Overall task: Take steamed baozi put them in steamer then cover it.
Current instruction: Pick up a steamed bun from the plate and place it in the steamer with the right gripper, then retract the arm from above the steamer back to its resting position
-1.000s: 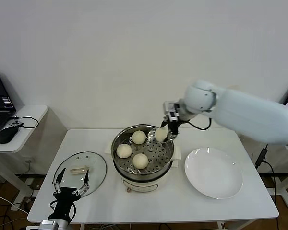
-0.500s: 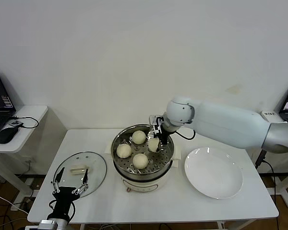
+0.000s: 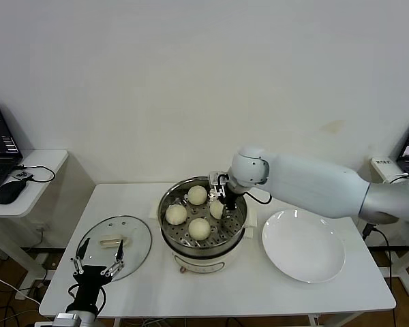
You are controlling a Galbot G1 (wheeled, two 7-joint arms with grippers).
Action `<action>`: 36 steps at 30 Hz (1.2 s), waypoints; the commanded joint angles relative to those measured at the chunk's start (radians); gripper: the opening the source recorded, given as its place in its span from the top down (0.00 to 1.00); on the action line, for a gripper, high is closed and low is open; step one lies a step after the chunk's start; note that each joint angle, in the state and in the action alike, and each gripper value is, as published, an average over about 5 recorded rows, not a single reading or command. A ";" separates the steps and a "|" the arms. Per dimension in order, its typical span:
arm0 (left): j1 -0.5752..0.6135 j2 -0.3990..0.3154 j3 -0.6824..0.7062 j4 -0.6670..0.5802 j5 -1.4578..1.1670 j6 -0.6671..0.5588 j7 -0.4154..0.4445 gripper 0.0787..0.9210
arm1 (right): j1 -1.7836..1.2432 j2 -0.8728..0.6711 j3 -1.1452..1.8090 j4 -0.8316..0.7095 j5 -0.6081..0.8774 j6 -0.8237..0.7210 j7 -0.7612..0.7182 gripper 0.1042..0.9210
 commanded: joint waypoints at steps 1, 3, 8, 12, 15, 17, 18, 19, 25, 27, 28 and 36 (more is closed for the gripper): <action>0.002 0.002 -0.004 -0.002 0.000 -0.003 0.000 0.12 | 0.016 -0.065 0.053 0.053 0.005 -0.003 0.004 0.17; 0.002 0.004 -0.006 -0.003 -0.003 -0.003 0.000 0.12 | 0.029 -0.110 0.080 0.092 0.023 -0.004 0.017 0.14; 0.000 0.007 -0.006 -0.003 -0.009 -0.001 0.001 0.12 | 0.013 -0.242 0.180 0.222 0.088 0.007 0.109 0.12; -0.003 0.008 -0.002 -0.003 -0.011 -0.001 0.001 0.12 | -0.110 -0.399 0.315 0.361 0.211 0.005 0.338 0.12; -0.006 0.007 0.002 0.001 -0.012 -0.001 0.000 0.12 | -0.333 -0.513 0.497 0.445 0.238 0.080 0.526 0.12; -0.009 0.008 0.005 0.004 -0.015 0.000 -0.003 0.12 | -0.539 -0.560 0.653 0.482 0.220 0.184 0.616 0.12; -0.010 0.009 0.006 0.005 -0.018 0.001 -0.004 0.12 | -0.653 -0.571 0.748 0.494 0.209 0.234 0.654 0.12; -0.010 0.010 0.007 0.006 -0.021 0.002 -0.007 0.12 | -0.779 -0.574 0.861 0.505 0.193 0.284 0.693 0.12; -0.015 0.012 0.014 0.010 -0.040 0.018 -0.032 0.12 | -1.420 -0.398 1.448 0.530 0.024 0.547 0.759 0.12; -0.017 0.013 0.019 0.014 -0.042 0.023 -0.041 0.12 | -1.551 -0.302 1.584 0.533 -0.029 0.626 0.745 0.12; -0.017 0.014 0.022 0.015 -0.042 0.026 -0.046 0.12 | -1.608 -0.253 1.646 0.533 -0.049 0.662 0.734 0.12; -0.047 0.026 0.059 0.039 0.113 0.104 -0.124 0.12 | -1.817 0.093 1.951 0.500 -0.073 0.787 0.656 0.12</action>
